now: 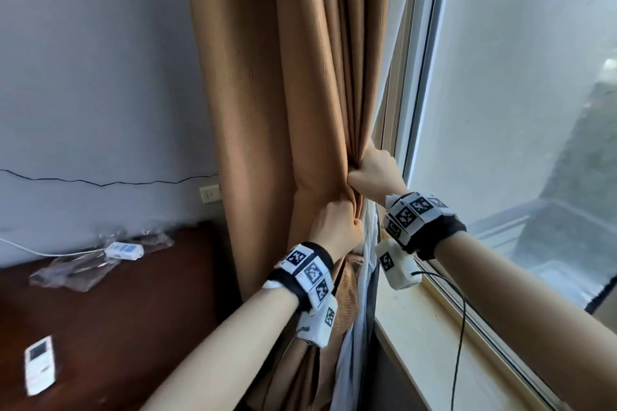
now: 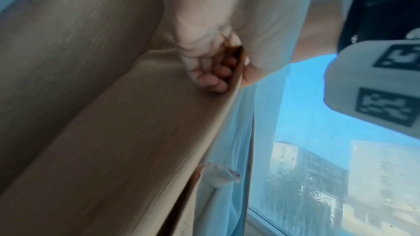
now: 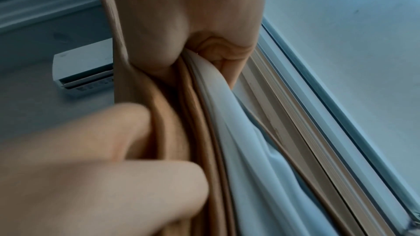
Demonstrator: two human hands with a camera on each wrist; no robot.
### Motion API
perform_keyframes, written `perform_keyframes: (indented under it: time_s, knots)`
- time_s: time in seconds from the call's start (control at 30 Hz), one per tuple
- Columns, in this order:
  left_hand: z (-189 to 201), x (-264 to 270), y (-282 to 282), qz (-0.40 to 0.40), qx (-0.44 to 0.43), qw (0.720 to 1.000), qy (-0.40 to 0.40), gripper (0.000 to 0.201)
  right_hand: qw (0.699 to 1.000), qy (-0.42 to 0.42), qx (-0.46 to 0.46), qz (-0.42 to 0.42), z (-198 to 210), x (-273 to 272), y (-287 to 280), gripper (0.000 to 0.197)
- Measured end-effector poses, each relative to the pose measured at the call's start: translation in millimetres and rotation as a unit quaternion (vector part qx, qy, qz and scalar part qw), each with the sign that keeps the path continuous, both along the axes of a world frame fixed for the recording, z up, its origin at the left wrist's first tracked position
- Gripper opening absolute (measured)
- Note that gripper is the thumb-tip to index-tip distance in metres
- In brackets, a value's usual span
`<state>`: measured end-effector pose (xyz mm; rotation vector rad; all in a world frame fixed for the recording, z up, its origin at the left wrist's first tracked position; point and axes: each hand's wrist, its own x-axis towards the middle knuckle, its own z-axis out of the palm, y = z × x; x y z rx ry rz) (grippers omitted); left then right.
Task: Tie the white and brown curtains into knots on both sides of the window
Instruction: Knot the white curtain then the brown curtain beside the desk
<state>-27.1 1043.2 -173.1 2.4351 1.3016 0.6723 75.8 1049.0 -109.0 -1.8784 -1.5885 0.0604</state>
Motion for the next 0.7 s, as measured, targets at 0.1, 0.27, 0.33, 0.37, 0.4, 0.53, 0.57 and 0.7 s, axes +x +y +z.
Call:
perform_keyframes:
  time_s: [0.1,0.27,0.33,0.37,0.4,0.53,0.57,0.7]
  knots:
    - [3.3,1.2,1.8,-0.011,-0.02,1.0,0.007,0.023,1.0,0.01,-0.009,0.015,-0.5,9.6,-4.2,0.044]
    - [-2.3,-21.5,7.1,-0.02,-0.009,0.999,-0.048,0.011,0.999,-0.005,-0.006,0.038,-4.3,9.1,-4.8,0.034]
    - [-7.2,-30.7,9.4,-0.017,-0.003,0.998,-0.056,0.005,0.999,-0.004,-0.011,0.05,-3.6,7.2,-3.9,0.028]
    - [-10.0,-34.8,11.3,-0.005,-0.005,0.998,-0.064,0.002,0.998,0.002,-0.016,0.057,-3.3,7.1,-2.8,0.028]
    - [-12.4,-37.7,14.5,0.015,-0.007,0.997,-0.079,0.004,0.998,0.01,-0.018,0.066,-2.6,7.9,-1.4,0.029]
    - [-18.5,-31.5,20.2,0.09,-0.022,0.991,-0.098,0.03,0.994,0.02,-0.03,0.1,-0.7,9.4,0.9,0.037]
    - [-18.6,-25.5,18.1,0.081,-0.031,0.992,-0.09,0.035,0.994,0.014,-0.033,0.104,-0.9,8.6,0.6,0.036]
    - [-17.5,-9.4,15.3,0.032,-0.065,0.996,-0.047,0.052,0.995,0.005,-0.031,0.09,-4.8,11.8,-0.1,0.034]
